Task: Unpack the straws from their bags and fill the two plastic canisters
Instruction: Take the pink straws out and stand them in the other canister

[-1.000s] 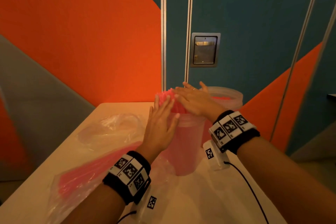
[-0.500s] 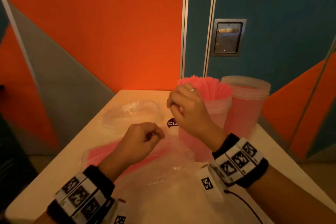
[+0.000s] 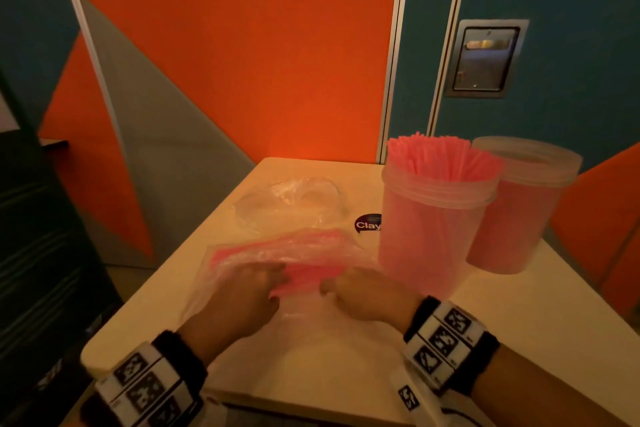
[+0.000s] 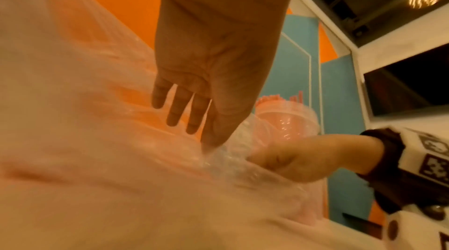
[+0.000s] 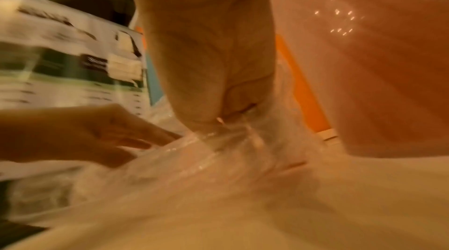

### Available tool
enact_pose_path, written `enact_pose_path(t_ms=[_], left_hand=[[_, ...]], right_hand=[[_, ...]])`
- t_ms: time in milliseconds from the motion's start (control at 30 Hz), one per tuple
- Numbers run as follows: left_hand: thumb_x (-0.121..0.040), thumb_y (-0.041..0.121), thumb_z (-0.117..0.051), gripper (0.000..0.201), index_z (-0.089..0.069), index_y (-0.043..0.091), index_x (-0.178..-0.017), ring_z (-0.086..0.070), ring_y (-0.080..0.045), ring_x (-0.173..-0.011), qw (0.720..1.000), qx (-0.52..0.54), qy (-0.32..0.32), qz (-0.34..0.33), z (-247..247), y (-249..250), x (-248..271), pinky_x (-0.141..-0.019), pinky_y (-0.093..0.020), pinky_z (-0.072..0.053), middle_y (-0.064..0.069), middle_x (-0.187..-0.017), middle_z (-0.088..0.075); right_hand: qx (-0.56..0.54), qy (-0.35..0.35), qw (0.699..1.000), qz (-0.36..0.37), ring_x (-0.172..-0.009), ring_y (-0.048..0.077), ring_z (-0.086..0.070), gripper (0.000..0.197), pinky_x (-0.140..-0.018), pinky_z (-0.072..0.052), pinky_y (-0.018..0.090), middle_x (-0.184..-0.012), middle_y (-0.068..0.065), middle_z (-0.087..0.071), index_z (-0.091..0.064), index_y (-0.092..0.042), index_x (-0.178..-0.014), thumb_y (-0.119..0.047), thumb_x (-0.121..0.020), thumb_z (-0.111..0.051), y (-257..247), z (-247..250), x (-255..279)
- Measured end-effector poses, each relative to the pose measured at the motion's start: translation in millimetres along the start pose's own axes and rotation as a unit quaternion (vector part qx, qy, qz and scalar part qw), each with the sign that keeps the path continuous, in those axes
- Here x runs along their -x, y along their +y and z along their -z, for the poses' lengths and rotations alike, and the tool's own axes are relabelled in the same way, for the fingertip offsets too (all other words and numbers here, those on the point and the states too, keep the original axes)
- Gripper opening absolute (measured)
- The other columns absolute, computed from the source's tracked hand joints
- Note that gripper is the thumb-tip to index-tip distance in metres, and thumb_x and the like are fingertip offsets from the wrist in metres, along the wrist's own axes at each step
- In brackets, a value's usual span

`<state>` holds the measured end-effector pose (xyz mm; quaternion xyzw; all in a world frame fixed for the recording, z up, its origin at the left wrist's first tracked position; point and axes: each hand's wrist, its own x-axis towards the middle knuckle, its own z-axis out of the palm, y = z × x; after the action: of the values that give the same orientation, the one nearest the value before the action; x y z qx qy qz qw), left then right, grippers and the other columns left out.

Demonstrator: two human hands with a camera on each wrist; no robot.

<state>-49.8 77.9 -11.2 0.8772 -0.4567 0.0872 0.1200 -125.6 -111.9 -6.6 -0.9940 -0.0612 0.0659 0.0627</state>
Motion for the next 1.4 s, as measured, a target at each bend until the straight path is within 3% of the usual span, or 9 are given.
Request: enact_pose_path(t_ms=[167, 300, 400, 533, 700, 867, 967, 1167, 1400], left_hand=[[-0.073, 0.038, -0.075, 0.096, -0.017, 0.027, -0.149, -0.016, -0.016, -0.144, 0.99, -0.048, -0.073, 0.113, -10, -40, -21, -0.114, -0.026, -0.018, 0.003, -0.157, -0.014], [-0.064, 0.039, -0.082, 0.107, -0.018, 0.022, -0.148, -0.028, -0.021, -0.139, 0.981, -0.044, -0.139, 0.126, -13, -46, -38, -0.114, -0.031, -0.022, -0.003, -0.154, -0.026], [-0.07, 0.038, -0.078, 0.095, -0.023, 0.022, -0.146, -0.034, -0.021, -0.135, 0.979, -0.031, -0.171, 0.109, -7, -40, -41, -0.112, -0.031, -0.024, -0.002, -0.148, -0.037], [-0.087, 0.03, -0.058, 0.039, -0.058, 0.024, -0.125, -0.048, -0.018, -0.122, 0.997, -0.018, -0.047, 0.057, -9, -36, -37, -0.106, -0.027, -0.028, 0.002, -0.129, -0.058], [-0.076, 0.019, -0.044, 0.027, -0.071, 0.013, -0.078, -0.062, -0.019, -0.087, 0.998, 0.054, 0.0, 0.031, -14, -45, -22, -0.079, -0.024, -0.047, -0.003, -0.088, -0.07], [-0.064, 0.012, -0.055, 0.017, -0.069, 0.02, -0.062, -0.065, -0.016, -0.071, 0.999, 0.034, -0.002, 0.035, -13, -51, -10, -0.059, -0.005, -0.032, 0.003, -0.074, -0.07], [-0.058, 0.013, -0.057, 0.016, -0.065, 0.025, -0.053, -0.07, -0.019, -0.072, 0.999, 0.029, 0.02, 0.004, -9, -47, -8, -0.059, -0.019, -0.051, 0.002, -0.079, -0.073], [-0.08, 0.009, -0.047, 0.032, -0.069, 0.019, -0.1, -0.054, -0.021, -0.116, 0.996, 0.036, 0.008, 0.086, -2, -41, -10, -0.095, -0.025, -0.041, -0.001, -0.123, -0.062], [-0.085, 0.006, -0.051, 0.042, -0.051, 0.024, -0.123, -0.045, -0.013, -0.123, 0.989, 0.006, 0.004, 0.15, 3, -42, -9, -0.097, -0.02, -0.035, 0.004, -0.132, -0.051]], right_hand=[[0.011, -0.105, 0.987, -0.12, -0.123, 0.027, -0.048, 0.059, -0.099, -0.043, 0.033, -0.142, 0.01, -0.043, -0.032, -0.019, -0.142, -0.005, -0.089, -0.051, 37, -1, -20], [0.043, -0.127, 0.984, -0.119, -0.125, 0.028, -0.045, 0.074, -0.101, -0.044, 0.036, -0.143, 0.008, -0.04, -0.032, -0.023, -0.142, -0.002, -0.079, -0.065, 34, 4, -38], [0.023, -0.129, 0.987, -0.09, -0.108, 0.025, -0.056, 0.05, -0.089, -0.05, 0.032, -0.126, 0.007, -0.055, -0.048, -0.017, -0.13, -0.008, -0.083, -0.061, 25, 6, -63], [0.023, 0.023, 0.998, -0.045, -0.068, 0.012, -0.062, 0.014, -0.072, -0.054, 0.029, -0.077, -0.007, -0.065, -0.065, -0.026, -0.087, -0.035, -0.091, -0.054, 8, -2, -97], [-0.047, 0.015, 0.999, -0.004, -0.09, 0.018, -0.061, 0.043, -0.089, -0.051, 0.035, -0.102, 0.003, -0.065, -0.064, -0.017, -0.107, -0.049, -0.091, -0.04, -25, -15, -109], [-0.015, 0.019, 0.999, -0.025, -0.103, 0.031, -0.06, 0.032, -0.09, -0.05, 0.044, -0.116, 0.014, -0.061, -0.054, -0.01, -0.121, -0.009, -0.09, -0.05, -25, -19, -117], [0.01, 0.047, 0.999, -0.026, -0.095, 0.027, -0.063, 0.024, -0.085, -0.053, 0.041, -0.109, 0.011, -0.065, -0.057, -0.011, -0.115, -0.013, -0.093, -0.045, -29, -21, -121], [-0.002, 0.025, 0.998, -0.058, -0.091, 0.026, -0.063, 0.022, -0.086, -0.052, 0.04, -0.1, 0.009, -0.064, -0.06, -0.01, -0.105, -0.012, -0.095, -0.04, -23, -25, -118], [-0.071, 0.1, 0.992, -0.029, -0.071, 0.017, -0.053, 0.017, -0.063, -0.038, 0.021, -0.079, 0.002, -0.054, -0.059, -0.009, -0.096, -0.01, -0.094, -0.042, -8, -18, -115]])
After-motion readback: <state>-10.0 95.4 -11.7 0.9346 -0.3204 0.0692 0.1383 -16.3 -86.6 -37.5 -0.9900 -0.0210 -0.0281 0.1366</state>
